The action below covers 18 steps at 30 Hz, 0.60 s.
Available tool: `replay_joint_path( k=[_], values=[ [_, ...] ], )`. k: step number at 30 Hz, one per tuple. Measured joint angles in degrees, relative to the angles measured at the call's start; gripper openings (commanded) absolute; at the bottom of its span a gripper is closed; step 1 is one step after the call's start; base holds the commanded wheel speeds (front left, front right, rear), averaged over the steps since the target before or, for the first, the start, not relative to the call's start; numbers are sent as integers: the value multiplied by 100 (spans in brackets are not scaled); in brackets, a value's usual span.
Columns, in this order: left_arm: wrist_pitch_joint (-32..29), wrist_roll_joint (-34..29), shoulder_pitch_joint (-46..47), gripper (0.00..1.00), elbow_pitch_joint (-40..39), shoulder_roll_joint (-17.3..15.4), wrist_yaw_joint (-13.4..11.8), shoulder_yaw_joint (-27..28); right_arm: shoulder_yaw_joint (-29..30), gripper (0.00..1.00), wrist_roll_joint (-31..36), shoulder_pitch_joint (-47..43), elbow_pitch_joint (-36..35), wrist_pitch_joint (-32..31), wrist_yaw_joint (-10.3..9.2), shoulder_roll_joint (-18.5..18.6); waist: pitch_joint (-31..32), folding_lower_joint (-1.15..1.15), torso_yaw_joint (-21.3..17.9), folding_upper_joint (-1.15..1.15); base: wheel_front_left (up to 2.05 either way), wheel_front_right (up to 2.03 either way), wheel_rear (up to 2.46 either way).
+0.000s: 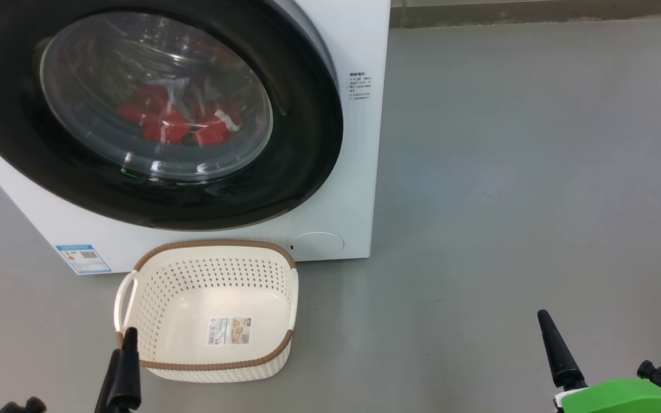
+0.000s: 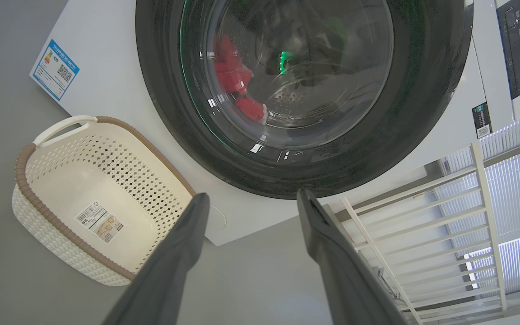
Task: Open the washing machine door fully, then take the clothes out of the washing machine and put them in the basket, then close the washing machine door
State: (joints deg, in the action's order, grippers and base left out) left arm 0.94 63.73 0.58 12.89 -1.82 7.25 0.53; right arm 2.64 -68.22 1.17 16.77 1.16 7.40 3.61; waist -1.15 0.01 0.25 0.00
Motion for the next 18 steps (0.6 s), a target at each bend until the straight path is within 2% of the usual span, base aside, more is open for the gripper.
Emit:
replay_joint_path(
  k=[18],
  values=[
    [303, -1423, -76, 100, -198, -8, 0, -131, -169, 100, 1139, -14, -109, 292, 0, 35, -30, 0, 18, 0, 0, 0, 0]
  ],
)
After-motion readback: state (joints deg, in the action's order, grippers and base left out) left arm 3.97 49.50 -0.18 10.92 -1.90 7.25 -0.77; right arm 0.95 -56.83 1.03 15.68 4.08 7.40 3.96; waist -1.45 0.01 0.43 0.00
